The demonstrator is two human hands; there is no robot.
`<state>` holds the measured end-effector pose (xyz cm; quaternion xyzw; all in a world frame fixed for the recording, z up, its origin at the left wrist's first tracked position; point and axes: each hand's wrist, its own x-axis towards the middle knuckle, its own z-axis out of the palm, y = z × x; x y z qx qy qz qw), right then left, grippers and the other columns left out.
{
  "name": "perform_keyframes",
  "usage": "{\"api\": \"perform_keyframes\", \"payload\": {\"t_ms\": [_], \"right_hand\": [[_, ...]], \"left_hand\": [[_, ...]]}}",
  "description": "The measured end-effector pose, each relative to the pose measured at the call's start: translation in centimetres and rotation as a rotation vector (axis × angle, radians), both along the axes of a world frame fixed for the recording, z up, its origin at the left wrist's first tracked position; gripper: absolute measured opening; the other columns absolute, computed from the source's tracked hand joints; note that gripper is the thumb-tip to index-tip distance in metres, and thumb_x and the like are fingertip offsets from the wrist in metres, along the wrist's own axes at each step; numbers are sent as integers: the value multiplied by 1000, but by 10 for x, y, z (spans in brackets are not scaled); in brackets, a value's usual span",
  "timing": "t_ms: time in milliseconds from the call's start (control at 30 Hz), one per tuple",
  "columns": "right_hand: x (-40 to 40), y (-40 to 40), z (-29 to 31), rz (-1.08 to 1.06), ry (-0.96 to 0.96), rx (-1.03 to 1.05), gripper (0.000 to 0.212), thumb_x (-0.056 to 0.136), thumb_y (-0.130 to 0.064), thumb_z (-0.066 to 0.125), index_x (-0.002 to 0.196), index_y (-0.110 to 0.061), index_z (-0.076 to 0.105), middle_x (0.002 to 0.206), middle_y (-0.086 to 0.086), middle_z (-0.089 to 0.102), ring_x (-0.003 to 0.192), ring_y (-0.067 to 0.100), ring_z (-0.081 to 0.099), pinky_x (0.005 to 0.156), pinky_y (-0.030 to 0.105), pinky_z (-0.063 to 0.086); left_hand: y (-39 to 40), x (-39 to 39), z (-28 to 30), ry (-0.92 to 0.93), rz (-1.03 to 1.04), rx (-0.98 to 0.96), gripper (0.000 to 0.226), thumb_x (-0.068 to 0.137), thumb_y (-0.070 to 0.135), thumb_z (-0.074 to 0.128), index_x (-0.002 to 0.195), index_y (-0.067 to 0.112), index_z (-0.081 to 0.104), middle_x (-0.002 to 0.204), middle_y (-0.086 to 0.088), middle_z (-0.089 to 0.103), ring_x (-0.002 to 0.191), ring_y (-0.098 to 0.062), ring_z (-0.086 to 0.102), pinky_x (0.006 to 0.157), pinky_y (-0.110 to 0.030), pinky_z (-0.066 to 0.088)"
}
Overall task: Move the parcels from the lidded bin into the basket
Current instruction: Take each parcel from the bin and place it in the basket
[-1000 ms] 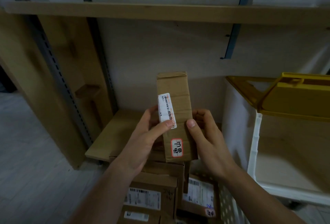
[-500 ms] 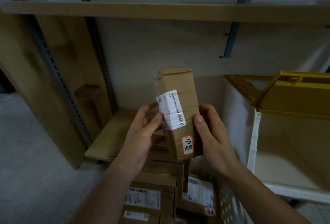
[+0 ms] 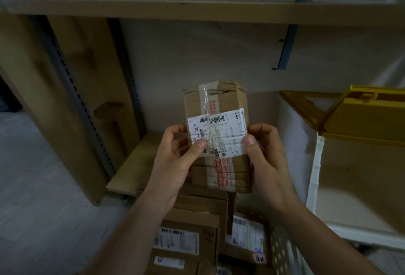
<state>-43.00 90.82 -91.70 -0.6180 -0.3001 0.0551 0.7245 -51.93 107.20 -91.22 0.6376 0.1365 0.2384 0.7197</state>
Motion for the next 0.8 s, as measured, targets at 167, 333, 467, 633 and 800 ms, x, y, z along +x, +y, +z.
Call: {"api": "perform_keyframes", "payload": {"t_ms": [167, 333, 467, 633, 800], "right_hand": [[-2, -1, 3, 42, 64, 32, 36, 89, -33, 65, 119, -26, 47, 117, -7, 69, 111, 21, 70, 79, 36, 62], [-1, -1, 3, -2, 65, 29, 39, 86, -32, 64, 119, -22, 45, 115, -4, 70, 108, 15, 71, 75, 25, 60], [-1, -4, 4, -3, 65, 21, 41, 84, -31, 63, 120, -20, 44, 115, -2, 69, 104, 11, 71, 73, 22, 59], [0, -4, 2, -14, 80, 1, 45, 84, -34, 65, 121, -20, 44, 115, 0, 70, 105, 14, 72, 75, 26, 60], [3, -4, 5, -40, 120, -20, 60, 75, -39, 76, 124, -25, 44, 115, 5, 71, 103, 18, 73, 75, 31, 62]], "left_hand": [[3, -1, -3, -7, -80, 6, 66, 74, 30, 84, 129, 28, 50, 121, -5, 72, 116, -22, 68, 97, -49, 56], [2, 1, -8, -8, -102, 106, 68, 72, 21, 82, 129, 33, 48, 121, -2, 72, 118, -20, 67, 97, -47, 57], [3, 2, -10, -5, -88, 117, 68, 72, 23, 87, 127, 37, 49, 120, 1, 72, 117, -21, 67, 96, -50, 57], [2, 2, -10, -5, -88, 130, 68, 74, 23, 86, 128, 36, 49, 121, 0, 72, 118, -23, 66, 96, -51, 57], [1, 1, -7, -12, -70, 154, 70, 74, 25, 87, 131, 34, 49, 121, 4, 71, 119, -19, 66, 96, -48, 57]]}}
